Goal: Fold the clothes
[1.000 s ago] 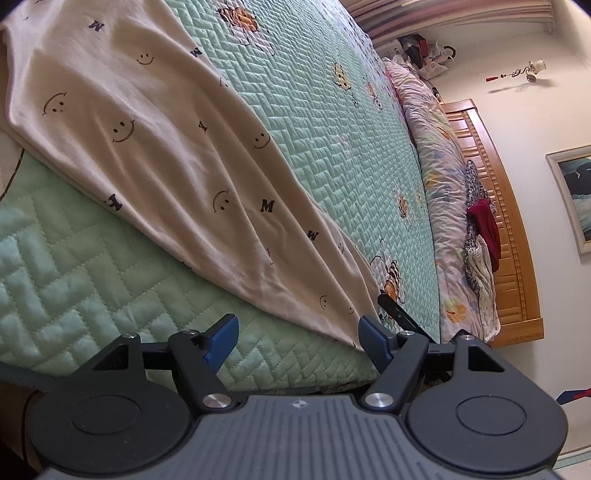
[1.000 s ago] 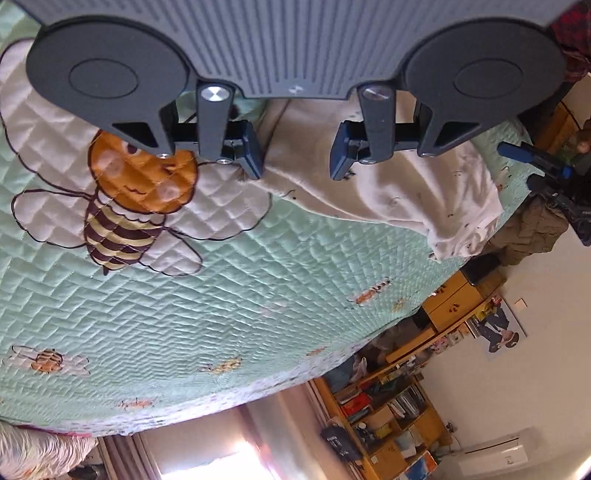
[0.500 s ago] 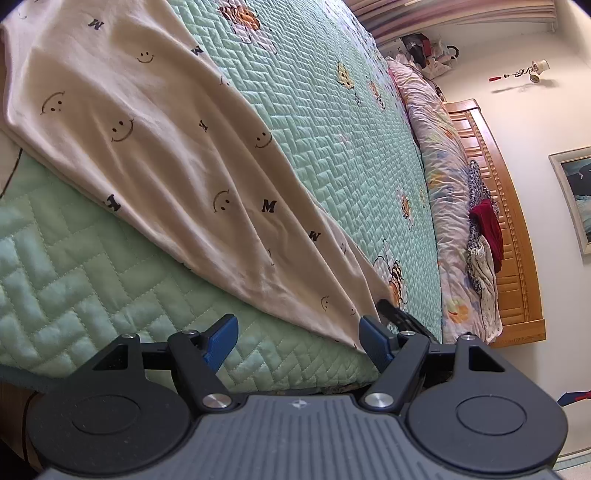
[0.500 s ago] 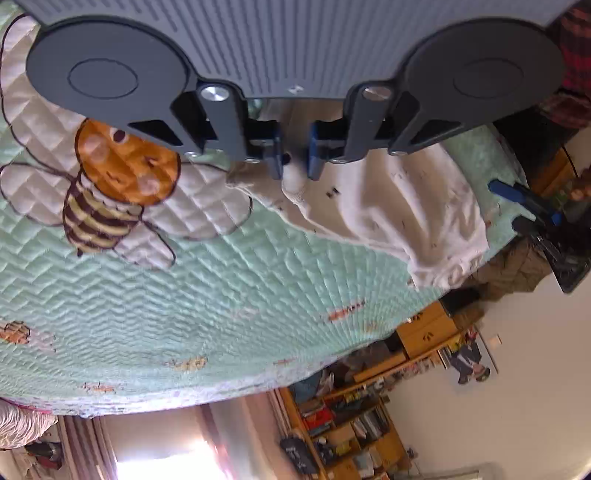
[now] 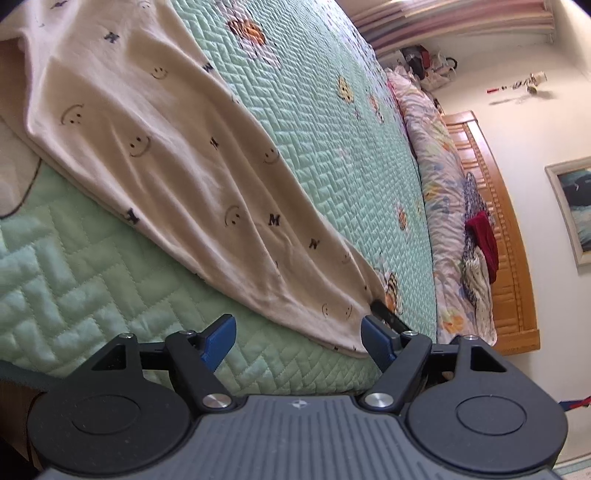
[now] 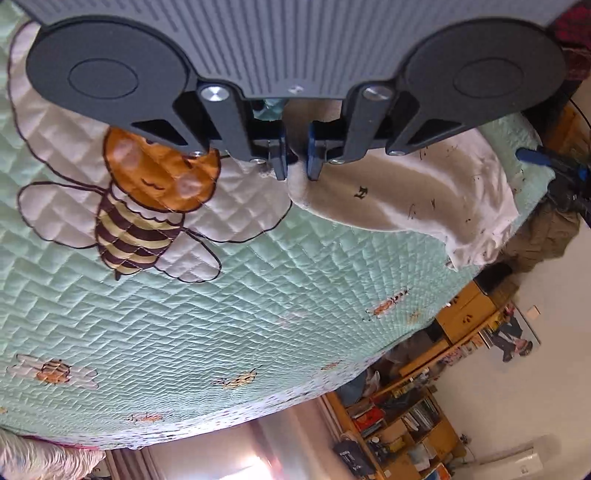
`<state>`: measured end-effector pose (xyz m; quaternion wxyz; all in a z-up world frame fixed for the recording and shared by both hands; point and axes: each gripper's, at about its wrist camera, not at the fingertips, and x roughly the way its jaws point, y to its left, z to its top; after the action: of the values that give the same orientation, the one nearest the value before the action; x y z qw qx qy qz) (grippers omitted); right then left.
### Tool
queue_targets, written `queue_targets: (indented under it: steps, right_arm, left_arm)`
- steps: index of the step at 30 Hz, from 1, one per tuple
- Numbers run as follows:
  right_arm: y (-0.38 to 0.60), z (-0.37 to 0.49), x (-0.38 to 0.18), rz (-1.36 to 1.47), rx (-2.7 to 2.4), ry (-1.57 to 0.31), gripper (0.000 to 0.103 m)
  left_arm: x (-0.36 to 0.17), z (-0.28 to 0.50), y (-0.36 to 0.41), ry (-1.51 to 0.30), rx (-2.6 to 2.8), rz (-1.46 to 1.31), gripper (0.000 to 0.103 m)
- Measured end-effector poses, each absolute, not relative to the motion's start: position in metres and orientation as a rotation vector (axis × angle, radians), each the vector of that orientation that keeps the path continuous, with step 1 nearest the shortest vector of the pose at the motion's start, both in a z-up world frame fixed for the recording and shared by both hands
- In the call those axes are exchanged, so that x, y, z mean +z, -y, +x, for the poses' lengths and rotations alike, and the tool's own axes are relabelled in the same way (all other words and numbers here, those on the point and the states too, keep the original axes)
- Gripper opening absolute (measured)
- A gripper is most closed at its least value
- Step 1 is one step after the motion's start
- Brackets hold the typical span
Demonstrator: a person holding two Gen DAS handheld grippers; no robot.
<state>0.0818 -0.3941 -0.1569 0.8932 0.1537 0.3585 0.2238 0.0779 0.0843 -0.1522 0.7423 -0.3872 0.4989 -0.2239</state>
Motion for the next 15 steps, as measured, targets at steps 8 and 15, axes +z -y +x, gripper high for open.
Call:
queue_targets:
  steps: [8,15]
  right_arm:
    - [0.392,0.053,-0.131,0.392,0.35,-0.658,0.034]
    - [0.376,0.056,-0.181,0.51,0.406,-0.739,0.013]
  left_arm:
    - [-0.155,0.08,-0.1,-1.03,-0.477,-0.881,0.078]
    - [-0.149,0.072,-0.142,-0.936,-0.432,-0.929,0.078]
